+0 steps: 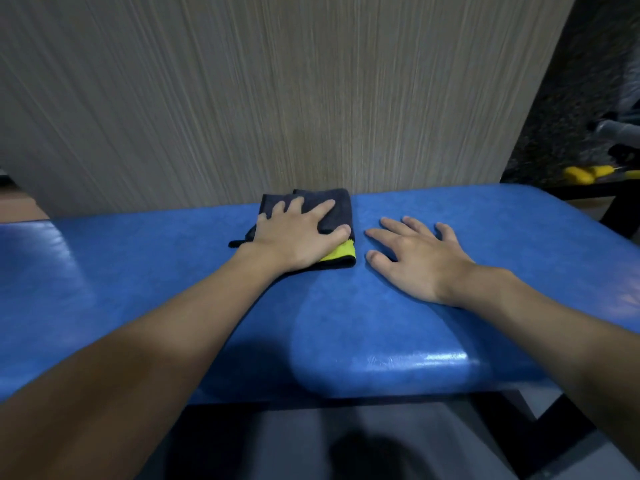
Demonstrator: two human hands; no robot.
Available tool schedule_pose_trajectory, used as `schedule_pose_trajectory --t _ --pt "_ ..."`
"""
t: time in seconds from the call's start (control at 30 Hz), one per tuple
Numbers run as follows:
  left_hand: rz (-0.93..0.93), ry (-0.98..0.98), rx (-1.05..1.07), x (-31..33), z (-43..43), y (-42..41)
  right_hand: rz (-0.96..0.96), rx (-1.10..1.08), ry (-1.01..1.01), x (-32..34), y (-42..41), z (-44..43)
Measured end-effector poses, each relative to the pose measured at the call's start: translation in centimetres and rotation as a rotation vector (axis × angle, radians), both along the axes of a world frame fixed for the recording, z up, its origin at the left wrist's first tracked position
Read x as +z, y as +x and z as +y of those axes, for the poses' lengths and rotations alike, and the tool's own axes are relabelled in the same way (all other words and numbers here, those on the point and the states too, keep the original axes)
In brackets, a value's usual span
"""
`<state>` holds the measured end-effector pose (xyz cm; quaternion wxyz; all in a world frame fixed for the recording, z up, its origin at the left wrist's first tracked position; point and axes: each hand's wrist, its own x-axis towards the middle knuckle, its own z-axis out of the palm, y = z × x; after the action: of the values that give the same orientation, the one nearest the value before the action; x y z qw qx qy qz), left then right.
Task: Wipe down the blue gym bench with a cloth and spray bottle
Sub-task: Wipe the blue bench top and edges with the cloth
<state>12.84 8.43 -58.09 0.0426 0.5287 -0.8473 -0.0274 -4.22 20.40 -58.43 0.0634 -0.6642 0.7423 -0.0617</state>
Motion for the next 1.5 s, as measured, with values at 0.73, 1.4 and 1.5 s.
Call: schedule_pose_trajectory --t 0.73,1.4,1.5 --pt "-0.019 -0.016 -0.001 0.0 8.3 3.8 0.012 -0.012 -0.010 0.6 0.9 -0.3" --pt "0.014 0.016 0.009 0.2 0.9 2.5 0.000 -0.027 -0.022 0.3 1.1 -0.1" --pt "-0.002 -0.012 -0.019 -0.1 5.2 4.4 0.007 -0.032 -0.013 0.4 1.3 -0.1"
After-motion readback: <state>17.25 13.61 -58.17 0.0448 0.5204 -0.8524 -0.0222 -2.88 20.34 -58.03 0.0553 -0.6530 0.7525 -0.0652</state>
